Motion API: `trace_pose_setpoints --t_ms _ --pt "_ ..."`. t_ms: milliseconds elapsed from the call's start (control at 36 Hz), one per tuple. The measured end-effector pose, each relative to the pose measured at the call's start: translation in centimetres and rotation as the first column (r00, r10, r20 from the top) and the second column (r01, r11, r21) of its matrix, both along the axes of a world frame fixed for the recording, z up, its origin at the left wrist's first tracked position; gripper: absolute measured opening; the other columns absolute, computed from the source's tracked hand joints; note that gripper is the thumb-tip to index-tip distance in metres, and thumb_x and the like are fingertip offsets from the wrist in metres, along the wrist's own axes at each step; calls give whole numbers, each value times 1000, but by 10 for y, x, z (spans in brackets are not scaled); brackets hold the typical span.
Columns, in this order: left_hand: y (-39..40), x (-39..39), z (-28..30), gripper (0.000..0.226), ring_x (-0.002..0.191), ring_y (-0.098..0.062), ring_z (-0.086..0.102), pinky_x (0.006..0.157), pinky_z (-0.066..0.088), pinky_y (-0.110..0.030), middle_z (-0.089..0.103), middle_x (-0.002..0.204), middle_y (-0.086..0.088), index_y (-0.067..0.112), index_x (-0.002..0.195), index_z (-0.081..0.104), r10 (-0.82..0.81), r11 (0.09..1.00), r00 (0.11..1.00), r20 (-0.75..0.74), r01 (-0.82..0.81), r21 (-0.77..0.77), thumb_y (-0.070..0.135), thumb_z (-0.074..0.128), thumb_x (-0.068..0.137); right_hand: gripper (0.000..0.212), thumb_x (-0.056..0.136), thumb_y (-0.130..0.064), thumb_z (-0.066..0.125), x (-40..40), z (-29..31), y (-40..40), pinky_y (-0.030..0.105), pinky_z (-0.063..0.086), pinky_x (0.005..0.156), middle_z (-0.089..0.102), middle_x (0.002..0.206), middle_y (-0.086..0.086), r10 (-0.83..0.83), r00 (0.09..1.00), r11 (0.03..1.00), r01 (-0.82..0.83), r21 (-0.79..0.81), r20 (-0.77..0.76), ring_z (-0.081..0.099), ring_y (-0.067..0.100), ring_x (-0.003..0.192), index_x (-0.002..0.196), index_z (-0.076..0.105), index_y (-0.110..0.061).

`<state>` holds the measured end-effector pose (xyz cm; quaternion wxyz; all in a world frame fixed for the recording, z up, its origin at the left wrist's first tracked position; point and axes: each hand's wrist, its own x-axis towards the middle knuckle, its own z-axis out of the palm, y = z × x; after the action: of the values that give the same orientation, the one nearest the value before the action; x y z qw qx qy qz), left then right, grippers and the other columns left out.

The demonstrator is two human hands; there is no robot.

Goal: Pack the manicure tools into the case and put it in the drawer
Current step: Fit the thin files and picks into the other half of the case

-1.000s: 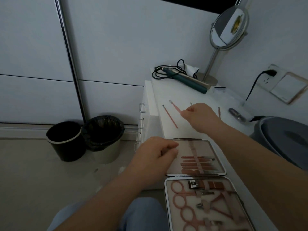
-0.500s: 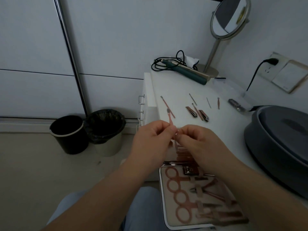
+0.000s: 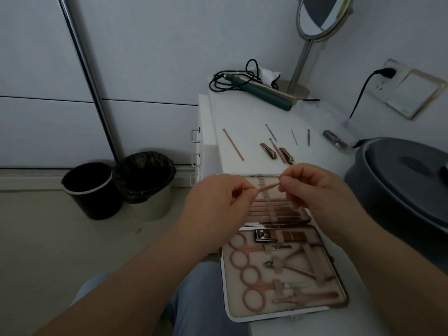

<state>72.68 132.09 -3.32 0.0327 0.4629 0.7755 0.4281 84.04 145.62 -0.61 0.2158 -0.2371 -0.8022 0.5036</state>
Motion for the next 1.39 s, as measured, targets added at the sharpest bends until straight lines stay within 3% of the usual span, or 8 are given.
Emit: trace_pose_setpoints --t_ms 111,250,389,639,889,1083,1250,1389 --pt "-1 -7 -9 18 86 -8 53 81 44 -33 56 83 16 29 97 66 23 998 991 -129 -30 -55 32 55 83 16 86 -12 58 13 -8 13 24 45 58 64 62 -7 -182 983 983 182 -35 1 51 5 52 73 62 -21" --pt "1 -11 -18 22 98 -10 45 85 31 -18 56 95 12 24 100 65 9 997 993 -116 -17 -69 16 54 83 17 87 -12 56 23 -17 20 22 42 62 64 73 -7 -312 950 934 305 187 5 57 6 67 79 56 -28" --pt "2 -14 -18 23 102 -13 44 85 28 -16 59 102 6 22 100 65 -18 996 994 -111 7 -94 12 53 82 19 88 -15 53 22 -18 22 12 39 50 61 75 -5 -339 939 911 313 268 56 54 5 63 82 52 -32" --pt "1 -17 -21 17 99 -12 43 85 27 -17 57 97 11 25 89 72 -39 995 991 -126 28 -93 17 59 81 18 86 -6 52 13 -10 35 23 38 55 56 69 0 -281 932 956 252 151 229 48 11 61 83 57 -22" --pt "-1 -16 -22 15 100 -13 44 85 28 -18 59 100 8 27 90 72 -44 996 989 -144 32 -85 22 60 82 18 84 -4 54 13 -6 45 23 40 55 56 62 1 -190 929 981 194 18 319 46 11 55 82 59 -21" --pt "-1 -16 -23 14 101 -14 45 87 33 -23 60 101 6 27 90 72 -29 997 990 -140 18 -77 24 62 81 9 86 -11 58 3 -11 47 16 39 55 63 75 -3 -159 916 981 107 160 369 56 6 64 88 58 -20" --pt "2 -15 -21 18 98 -8 40 79 22 -13 54 96 14 31 89 71 -26 995 989 -146 12 -97 33 56 80 15 85 -21 61 1 -8 46 18 43 61 63 76 -9 -154 881 934 -19 357 448 59 5 72 75 55 -31" --pt "4 -17 -18 25 93 -4 40 83 33 -23 52 90 19 35 85 69 1 992 993 -114 -15 -128 49 52 74 13 83 -29 62 4 -6 45 13 36 59 59 77 -19 -162 884 881 -71 468 438 54 -3 74 73 56 -36"
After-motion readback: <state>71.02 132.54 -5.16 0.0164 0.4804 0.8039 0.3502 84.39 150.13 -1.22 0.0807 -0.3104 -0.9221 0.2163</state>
